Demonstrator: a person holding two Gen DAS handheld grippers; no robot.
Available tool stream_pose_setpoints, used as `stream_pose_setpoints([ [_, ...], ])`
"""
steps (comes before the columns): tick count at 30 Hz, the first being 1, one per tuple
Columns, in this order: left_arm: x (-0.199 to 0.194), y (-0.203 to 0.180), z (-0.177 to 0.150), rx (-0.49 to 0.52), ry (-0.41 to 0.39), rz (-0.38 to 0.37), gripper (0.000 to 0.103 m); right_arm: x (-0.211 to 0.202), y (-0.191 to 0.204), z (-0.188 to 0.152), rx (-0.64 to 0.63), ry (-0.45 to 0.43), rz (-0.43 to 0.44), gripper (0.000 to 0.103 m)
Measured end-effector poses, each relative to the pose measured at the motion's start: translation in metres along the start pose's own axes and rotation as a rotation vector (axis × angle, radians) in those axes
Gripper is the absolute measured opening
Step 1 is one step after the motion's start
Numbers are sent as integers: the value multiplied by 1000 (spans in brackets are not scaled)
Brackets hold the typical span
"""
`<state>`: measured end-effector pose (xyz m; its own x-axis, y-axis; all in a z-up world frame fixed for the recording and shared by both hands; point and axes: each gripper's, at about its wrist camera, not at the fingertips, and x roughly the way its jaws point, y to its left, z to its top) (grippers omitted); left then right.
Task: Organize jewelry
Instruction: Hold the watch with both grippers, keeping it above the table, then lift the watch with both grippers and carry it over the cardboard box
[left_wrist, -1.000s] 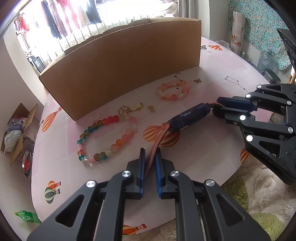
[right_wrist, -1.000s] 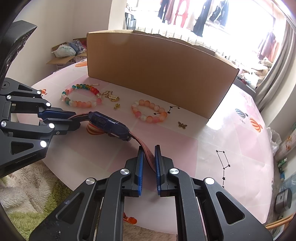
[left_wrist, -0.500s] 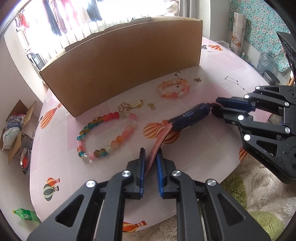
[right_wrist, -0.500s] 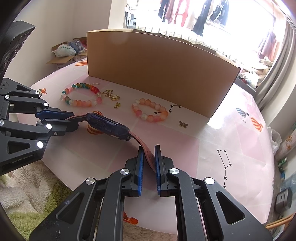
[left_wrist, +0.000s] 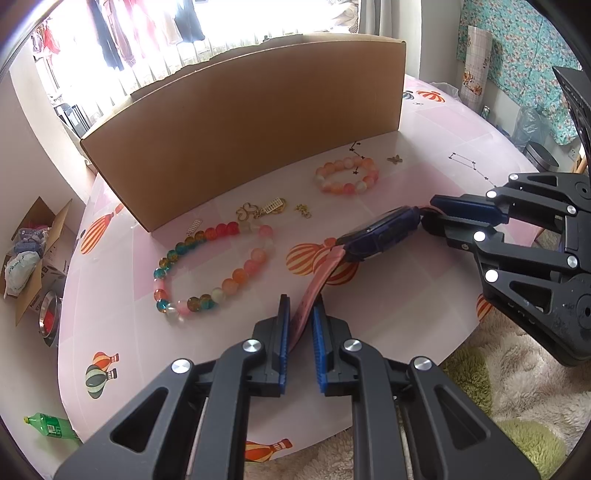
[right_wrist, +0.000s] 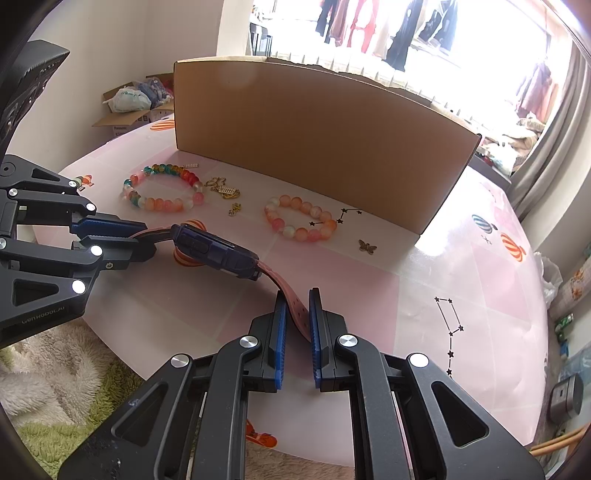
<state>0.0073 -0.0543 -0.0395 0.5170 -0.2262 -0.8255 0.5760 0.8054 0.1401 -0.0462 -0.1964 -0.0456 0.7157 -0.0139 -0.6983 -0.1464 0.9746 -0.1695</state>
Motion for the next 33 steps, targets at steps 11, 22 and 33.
stream_pose_setpoints([
  [11,0,0,0,2,-1,2,12,-1,0,0,-1,0,-1,10],
  [22,0,1,0,1,-2,2,12,0,0,0,-1,0,0,10],
  [33,-1,1,0,5,-4,7,12,0,0,1,-1,-1,2,10],
])
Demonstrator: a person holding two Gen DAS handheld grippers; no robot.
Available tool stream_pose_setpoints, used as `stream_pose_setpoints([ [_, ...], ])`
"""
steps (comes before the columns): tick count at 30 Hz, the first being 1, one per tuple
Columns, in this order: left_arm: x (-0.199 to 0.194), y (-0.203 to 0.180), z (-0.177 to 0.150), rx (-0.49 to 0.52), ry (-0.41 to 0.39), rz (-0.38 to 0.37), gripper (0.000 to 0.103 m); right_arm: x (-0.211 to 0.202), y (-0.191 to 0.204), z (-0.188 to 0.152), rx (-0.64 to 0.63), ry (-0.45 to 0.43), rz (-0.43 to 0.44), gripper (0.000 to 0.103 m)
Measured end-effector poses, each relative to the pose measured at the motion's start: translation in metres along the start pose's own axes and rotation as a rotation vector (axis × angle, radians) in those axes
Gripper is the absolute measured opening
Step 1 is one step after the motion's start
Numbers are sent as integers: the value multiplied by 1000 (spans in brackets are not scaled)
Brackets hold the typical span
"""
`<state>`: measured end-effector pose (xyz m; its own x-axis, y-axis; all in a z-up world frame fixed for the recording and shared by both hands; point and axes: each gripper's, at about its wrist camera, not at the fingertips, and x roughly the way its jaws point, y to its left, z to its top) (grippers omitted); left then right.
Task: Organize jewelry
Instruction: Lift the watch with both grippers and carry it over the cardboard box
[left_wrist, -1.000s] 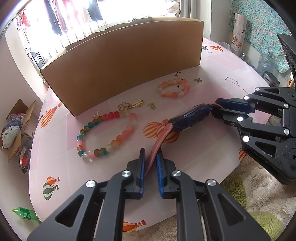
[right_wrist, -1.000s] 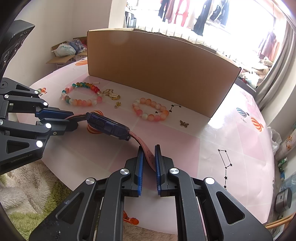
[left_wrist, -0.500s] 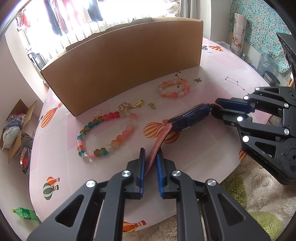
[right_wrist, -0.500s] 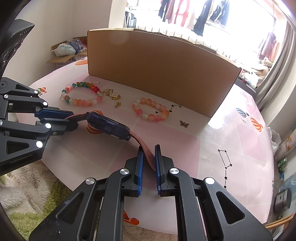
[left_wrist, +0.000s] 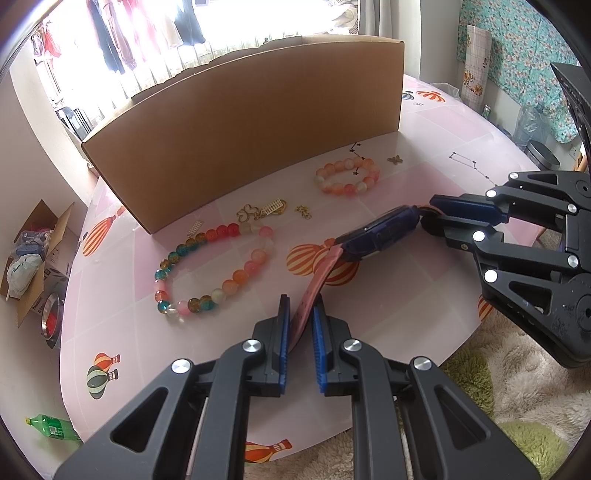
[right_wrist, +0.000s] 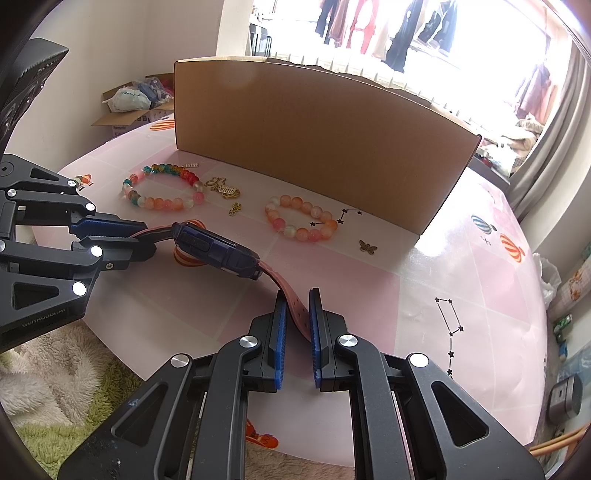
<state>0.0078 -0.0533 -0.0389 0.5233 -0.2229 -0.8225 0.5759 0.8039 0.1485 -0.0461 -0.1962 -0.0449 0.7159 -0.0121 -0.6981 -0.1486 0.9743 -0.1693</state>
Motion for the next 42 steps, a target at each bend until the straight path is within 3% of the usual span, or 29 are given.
stream_pose_setpoints([
  [16,-17,-6,6,42,-79,19,3,-11,-2,5,14,-59,-44,3],
  [32,-72,-15,21,86,-268,23,3,-47,-6,15,23,-196,-157,1],
  [37,-106,-10,38,101,-377,17,3,-79,-13,35,-10,-297,-219,1],
  [42,-132,11,76,90,-475,39,3,-98,-32,88,-98,-412,-238,1],
])
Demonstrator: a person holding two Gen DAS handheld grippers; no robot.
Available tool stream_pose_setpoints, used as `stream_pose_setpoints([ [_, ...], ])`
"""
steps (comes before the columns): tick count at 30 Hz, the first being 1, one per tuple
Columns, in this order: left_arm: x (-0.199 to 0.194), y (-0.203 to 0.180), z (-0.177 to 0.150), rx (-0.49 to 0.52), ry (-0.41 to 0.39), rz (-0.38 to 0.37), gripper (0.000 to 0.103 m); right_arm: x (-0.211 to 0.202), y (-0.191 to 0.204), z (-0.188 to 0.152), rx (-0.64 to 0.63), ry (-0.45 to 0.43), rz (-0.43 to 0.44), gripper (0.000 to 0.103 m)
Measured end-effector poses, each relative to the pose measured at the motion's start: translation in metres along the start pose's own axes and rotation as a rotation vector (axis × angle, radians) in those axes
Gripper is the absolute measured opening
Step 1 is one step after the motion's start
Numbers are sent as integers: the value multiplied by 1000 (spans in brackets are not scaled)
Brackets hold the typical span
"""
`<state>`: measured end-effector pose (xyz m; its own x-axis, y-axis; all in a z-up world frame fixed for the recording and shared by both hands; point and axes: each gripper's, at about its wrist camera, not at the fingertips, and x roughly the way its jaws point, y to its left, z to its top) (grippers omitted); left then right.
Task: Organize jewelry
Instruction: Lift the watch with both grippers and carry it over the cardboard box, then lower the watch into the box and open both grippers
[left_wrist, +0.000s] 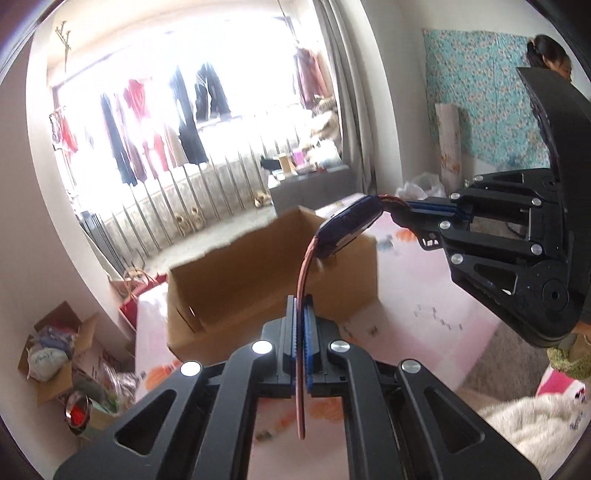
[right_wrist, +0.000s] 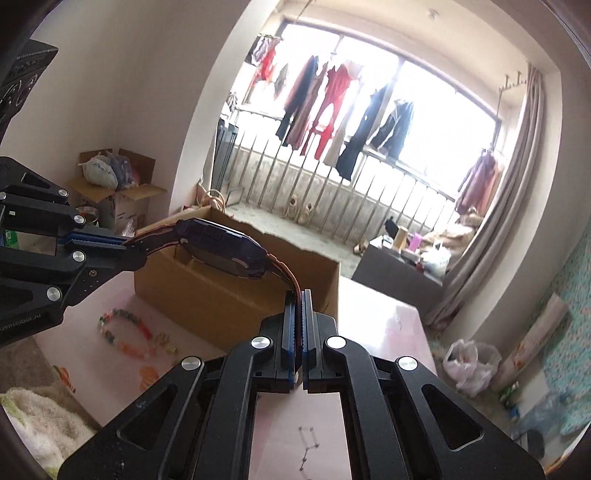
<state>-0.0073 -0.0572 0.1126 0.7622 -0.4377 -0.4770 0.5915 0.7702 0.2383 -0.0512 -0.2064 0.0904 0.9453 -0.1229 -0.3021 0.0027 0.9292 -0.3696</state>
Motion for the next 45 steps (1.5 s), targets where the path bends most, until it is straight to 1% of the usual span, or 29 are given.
stream_pose_setpoints([
  [2,7,18,19,-25,-21,-4,3,14,-6,17,-26,-12,29,1],
  [4,20,36,35,-44,-18,-2,3,37,-10,33,-53,3,76,1],
  [5,28,44,41,-54,-9,0,3,51,-10,40,-67,20,102,1],
  [7,51,63,54,-84,39,-18,3,84,-14,50,-76,75,172,1],
  [9,80,84,62,-138,102,-60,3,118,-14,54,-73,148,238,1],
  [12,130,109,68,-213,225,-133,3,178,-20,47,-33,314,348,1],
  [13,150,116,67,-232,274,-157,3,192,-22,45,-20,366,381,1],
  [14,162,119,68,-244,309,-170,3,212,-23,40,-2,431,411,1],
  [16,201,128,60,-277,415,-205,3,245,-22,31,25,544,469,1],
  [18,230,132,50,-310,507,-233,3,277,-19,23,39,664,521,1],
  [19,245,137,46,-329,564,-249,3,286,-17,21,41,699,537,1],
  [23,289,151,33,-384,708,-273,3,325,-11,16,46,839,631,1],
  [24,299,154,30,-396,743,-275,3,333,-9,14,47,870,647,3],
  [26,313,157,26,-394,800,-265,3,350,-7,11,47,912,648,13],
  [27,319,158,25,-386,823,-248,4,356,-5,10,34,927,633,23],
  [28,323,158,26,-384,835,-232,8,360,-5,10,18,921,601,30],
  [29,327,160,26,-382,841,-215,11,363,-6,11,7,907,569,30],
  [30,328,160,27,-374,835,-193,14,364,-7,12,7,898,563,30],
  [32,325,162,33,-340,804,-147,18,362,-11,18,24,871,543,32],
  [33,319,159,38,-329,788,-133,24,359,-12,21,24,853,536,33],
  [34,313,159,43,-322,767,-125,27,354,-14,24,25,829,536,34],
  [35,308,160,45,-317,744,-119,28,348,-17,26,24,807,527,35],
  [38,286,161,55,-295,673,-94,34,328,-22,33,19,753,480,41],
  [40,272,163,62,-286,619,-82,41,317,-29,35,33,731,459,42],
  [42,256,164,70,-287,574,-62,44,305,-36,33,56,716,442,42],
  [43,247,166,74,-290,549,-59,45,306,-44,32,66,708,435,43],
  [45,231,173,81,-294,505,-54,49,301,-52,34,88,696,432,46],
])
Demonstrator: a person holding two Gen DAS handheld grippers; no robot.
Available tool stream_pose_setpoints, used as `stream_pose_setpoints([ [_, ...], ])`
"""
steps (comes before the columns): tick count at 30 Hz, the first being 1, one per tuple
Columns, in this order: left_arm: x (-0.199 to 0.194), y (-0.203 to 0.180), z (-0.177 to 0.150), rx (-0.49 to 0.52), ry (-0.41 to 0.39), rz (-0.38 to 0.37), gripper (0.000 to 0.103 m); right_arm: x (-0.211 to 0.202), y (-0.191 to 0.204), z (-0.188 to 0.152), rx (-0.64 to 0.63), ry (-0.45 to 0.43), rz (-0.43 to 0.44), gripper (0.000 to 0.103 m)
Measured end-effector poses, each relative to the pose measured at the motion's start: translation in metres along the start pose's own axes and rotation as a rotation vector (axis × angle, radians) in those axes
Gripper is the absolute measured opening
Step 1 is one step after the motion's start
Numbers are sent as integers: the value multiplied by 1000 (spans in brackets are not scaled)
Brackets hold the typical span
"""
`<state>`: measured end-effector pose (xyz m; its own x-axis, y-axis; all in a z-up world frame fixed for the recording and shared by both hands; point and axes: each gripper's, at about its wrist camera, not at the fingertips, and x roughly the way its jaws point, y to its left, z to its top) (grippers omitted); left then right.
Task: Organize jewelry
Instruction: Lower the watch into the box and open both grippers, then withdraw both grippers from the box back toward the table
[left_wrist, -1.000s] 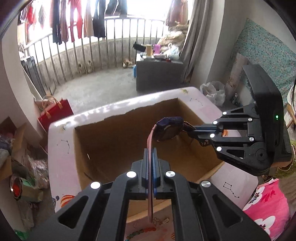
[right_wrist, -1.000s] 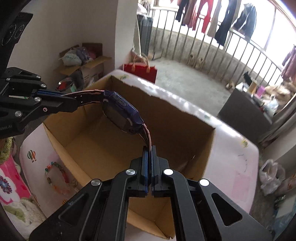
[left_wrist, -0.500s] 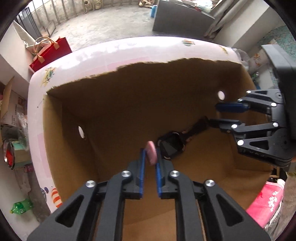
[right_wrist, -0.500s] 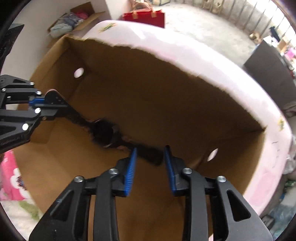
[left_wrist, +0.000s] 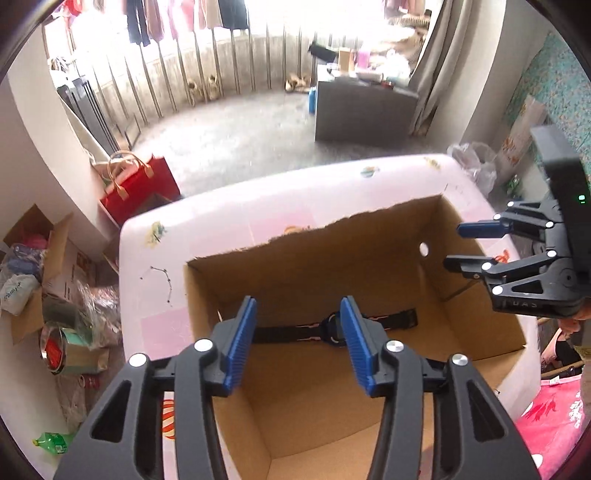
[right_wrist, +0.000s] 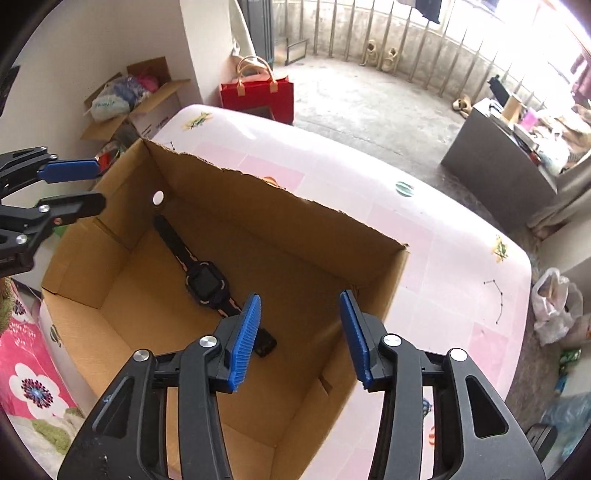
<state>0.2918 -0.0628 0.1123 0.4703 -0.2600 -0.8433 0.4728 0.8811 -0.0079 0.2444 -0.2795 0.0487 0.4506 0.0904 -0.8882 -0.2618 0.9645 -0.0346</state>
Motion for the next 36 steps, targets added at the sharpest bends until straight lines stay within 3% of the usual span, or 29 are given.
stream_pose_setpoints([
  [5,-40,-1,-17,8,-101,21,63,-5,17,11,-13,4,60,55],
  [12,-62,21,-70,-70,-236,152,76,38,64,29,-131,115,90,66],
  [17,-37,28,-99,-99,-212,183,76,103,95,39,-229,258,9,66],
  [21,-22,27,-110,-79,-198,186,76,133,104,46,-269,296,-43,66],
  [23,-18,27,-113,-73,-197,179,76,140,102,51,-245,295,-48,66],
  [28,-13,28,-117,-57,-194,177,76,136,89,67,-186,225,-165,66],
  [36,-11,27,-120,-67,-185,176,76,138,62,85,32,222,-91,66],
])
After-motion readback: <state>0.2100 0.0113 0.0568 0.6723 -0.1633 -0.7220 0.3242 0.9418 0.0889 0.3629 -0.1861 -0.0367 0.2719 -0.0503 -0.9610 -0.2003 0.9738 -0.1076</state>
